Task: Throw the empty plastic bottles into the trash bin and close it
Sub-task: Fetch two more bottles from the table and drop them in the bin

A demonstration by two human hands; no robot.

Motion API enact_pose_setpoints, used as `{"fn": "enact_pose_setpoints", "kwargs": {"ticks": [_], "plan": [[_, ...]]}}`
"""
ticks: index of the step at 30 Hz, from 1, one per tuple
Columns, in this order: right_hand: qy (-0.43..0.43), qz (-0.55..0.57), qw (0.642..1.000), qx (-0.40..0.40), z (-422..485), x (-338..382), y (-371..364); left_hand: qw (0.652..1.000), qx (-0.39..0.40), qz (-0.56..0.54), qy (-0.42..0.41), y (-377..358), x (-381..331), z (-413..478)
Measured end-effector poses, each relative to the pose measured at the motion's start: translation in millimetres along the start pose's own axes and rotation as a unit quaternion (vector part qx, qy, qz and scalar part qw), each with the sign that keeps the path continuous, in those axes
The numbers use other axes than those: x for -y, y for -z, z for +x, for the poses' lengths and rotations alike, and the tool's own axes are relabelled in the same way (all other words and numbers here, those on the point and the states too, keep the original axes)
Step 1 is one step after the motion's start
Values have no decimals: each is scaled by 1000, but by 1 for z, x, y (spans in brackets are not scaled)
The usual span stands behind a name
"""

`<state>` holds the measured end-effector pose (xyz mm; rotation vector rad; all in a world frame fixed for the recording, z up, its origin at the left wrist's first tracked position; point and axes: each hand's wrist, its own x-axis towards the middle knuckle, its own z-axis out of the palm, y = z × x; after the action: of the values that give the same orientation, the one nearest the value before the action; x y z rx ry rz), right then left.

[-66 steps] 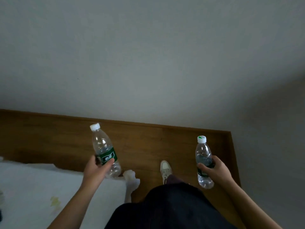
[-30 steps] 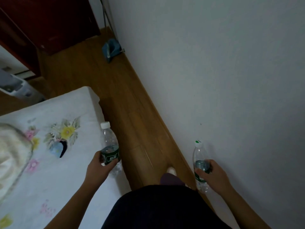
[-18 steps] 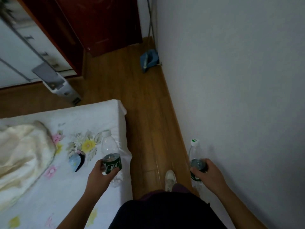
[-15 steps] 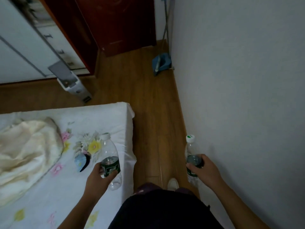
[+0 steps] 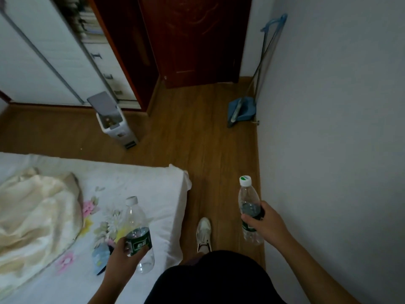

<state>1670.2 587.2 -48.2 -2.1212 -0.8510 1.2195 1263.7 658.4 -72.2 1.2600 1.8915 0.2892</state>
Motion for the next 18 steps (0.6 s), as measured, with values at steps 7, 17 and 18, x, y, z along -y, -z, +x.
{"fn": "enact_pose_setpoints", "kwargs": {"ticks": [7, 17, 18], "plan": [[-51, 16, 996, -70, 71, 29, 34, 997, 31, 23, -63, -3, -126, 123], [-92, 39, 990, -103, 181, 75, 95, 985, 86, -2, -148, -25, -304, 249], [-89, 36, 990, -99, 198, 83, 102, 986, 88, -10, -142, -28, -316, 259]]}}
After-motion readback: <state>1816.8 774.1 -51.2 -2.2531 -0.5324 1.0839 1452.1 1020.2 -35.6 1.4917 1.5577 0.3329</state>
